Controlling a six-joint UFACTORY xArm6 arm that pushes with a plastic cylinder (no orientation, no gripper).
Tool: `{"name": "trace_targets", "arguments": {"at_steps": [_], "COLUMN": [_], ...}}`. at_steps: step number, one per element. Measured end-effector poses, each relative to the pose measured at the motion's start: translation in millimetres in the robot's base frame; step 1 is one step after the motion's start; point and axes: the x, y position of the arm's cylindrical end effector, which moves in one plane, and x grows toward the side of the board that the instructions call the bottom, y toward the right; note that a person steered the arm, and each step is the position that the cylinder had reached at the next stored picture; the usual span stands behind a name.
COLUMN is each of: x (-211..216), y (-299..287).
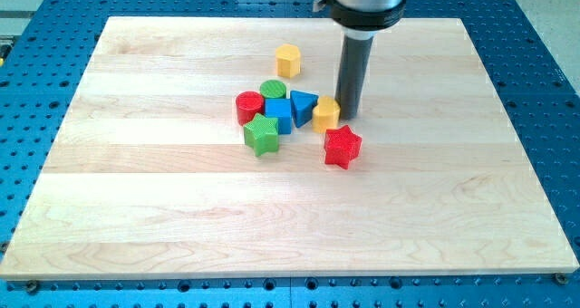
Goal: Place the yellow hexagon below to the green star
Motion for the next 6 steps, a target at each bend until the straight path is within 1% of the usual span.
{"name": "trace_targets", "arguments": {"at_steps": [2, 5, 6], "x": [46, 45, -11], "y": [-6, -6, 48]}}
